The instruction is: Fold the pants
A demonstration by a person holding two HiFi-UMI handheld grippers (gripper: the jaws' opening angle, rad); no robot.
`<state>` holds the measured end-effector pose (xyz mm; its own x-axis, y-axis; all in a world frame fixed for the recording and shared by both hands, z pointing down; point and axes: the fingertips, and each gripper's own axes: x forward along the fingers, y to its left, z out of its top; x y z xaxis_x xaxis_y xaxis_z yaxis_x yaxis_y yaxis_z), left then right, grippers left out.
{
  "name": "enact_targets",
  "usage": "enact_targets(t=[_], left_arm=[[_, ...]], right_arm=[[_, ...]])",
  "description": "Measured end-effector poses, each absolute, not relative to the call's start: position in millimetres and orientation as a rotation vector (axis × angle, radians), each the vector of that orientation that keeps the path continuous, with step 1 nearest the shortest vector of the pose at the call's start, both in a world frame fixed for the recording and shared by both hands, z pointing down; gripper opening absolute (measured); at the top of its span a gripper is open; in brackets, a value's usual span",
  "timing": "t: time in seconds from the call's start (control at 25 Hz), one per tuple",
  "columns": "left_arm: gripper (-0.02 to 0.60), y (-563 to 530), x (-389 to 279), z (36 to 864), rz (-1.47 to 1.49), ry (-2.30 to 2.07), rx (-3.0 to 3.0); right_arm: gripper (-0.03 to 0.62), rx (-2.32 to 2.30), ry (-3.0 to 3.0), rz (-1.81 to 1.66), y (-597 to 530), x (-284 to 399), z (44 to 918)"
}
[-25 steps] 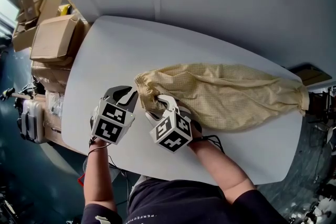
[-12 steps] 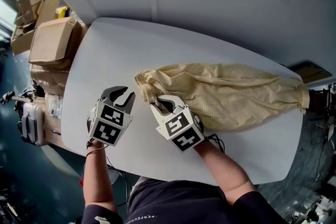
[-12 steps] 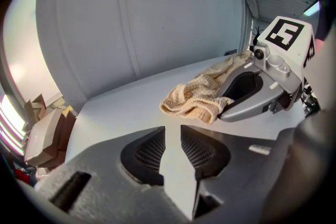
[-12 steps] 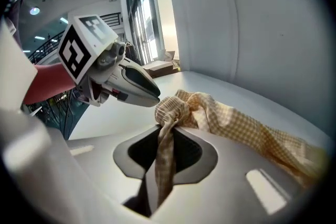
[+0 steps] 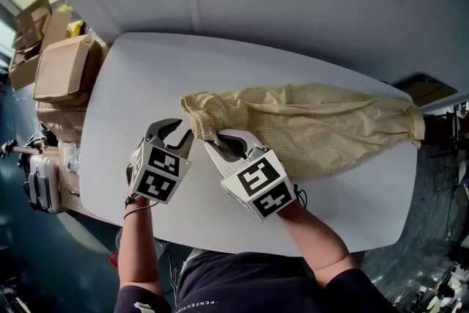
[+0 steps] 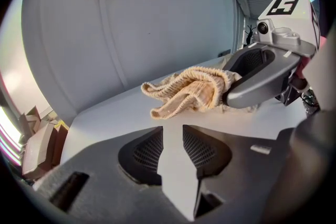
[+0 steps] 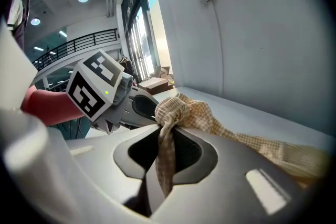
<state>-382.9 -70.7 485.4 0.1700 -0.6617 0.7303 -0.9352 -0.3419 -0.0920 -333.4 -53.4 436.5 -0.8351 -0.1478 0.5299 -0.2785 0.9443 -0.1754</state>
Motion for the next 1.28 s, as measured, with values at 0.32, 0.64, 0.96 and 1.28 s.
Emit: enact_targets(t=[0.32,0.64,0.96,1.28], left_arm=[[0.12,-93.8,-335.7,456.3,0.945,-1.578,2.127],[0.118,-113.8,-259.9,441.0,0.936,-1.526,2.216],[0.117,-128.9,-180.8,437.3,0.942,-1.432,2.302],[0.118,-139.0,-129.4,447.4,0.974,-1.354,2.325]], right_arm=[[0.054,0.448,-2.653,0.333,-81.9,-277.7,397.9],[0.054,0.621,-2.659,0.344,-115.4,-194.7,382.4],[0.054,0.773,-2.641,0.37,-139.8,-112.7,384.5],[0.058,0.877,-2.587,0.44,-159.5,-48.7,404.7]])
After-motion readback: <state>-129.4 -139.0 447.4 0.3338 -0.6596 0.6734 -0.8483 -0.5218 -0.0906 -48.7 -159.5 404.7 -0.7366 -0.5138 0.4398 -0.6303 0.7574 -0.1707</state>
